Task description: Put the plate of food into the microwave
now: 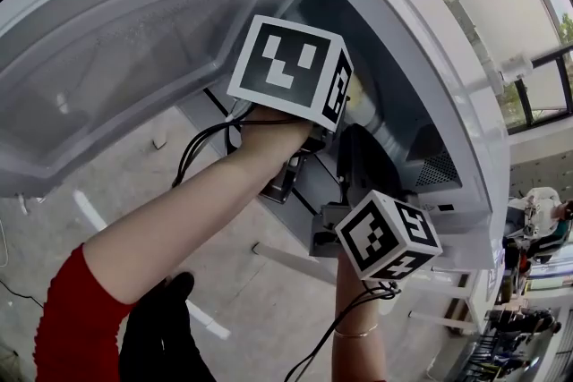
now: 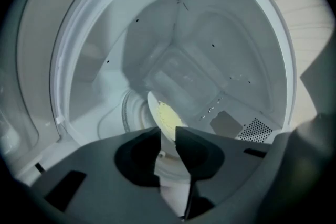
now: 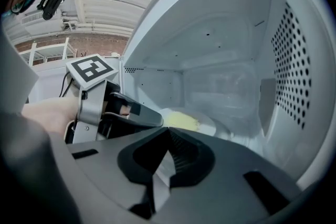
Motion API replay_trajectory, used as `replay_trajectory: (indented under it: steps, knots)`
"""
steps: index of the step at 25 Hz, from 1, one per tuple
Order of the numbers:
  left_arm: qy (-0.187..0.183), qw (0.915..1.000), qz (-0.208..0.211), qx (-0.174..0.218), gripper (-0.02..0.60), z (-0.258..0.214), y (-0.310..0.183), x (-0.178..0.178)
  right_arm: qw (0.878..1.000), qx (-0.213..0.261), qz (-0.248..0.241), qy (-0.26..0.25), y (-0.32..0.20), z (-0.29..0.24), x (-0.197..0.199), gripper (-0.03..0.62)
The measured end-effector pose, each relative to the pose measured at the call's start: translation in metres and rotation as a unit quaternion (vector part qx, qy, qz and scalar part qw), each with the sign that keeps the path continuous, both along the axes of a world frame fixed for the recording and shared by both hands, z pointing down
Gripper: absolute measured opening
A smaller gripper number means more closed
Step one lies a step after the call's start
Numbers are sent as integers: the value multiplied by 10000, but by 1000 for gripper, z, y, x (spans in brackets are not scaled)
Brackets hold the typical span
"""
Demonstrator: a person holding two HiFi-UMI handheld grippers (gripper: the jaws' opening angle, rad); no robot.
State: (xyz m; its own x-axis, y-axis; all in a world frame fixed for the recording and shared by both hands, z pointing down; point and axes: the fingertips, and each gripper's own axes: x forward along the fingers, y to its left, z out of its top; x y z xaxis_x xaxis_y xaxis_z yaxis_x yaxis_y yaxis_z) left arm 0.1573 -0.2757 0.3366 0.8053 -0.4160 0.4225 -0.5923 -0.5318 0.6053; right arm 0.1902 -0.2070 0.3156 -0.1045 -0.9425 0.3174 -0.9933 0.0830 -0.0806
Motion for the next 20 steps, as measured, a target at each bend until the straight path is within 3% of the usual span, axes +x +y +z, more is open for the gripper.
replay_trajectory:
  steps: [5, 10, 20]
  knots:
    - [-451, 9979, 258, 398, 92, 3, 1, 0, 10000, -7, 48, -36, -4, 0, 0, 15]
    - [-855, 9933, 219, 748, 98, 2, -8, -1, 10000, -11, 51, -7, -3, 1, 3, 14]
    - [-424, 9983, 128, 368, 109, 1, -6, -5, 9999, 77, 75, 71, 0, -1, 9, 15]
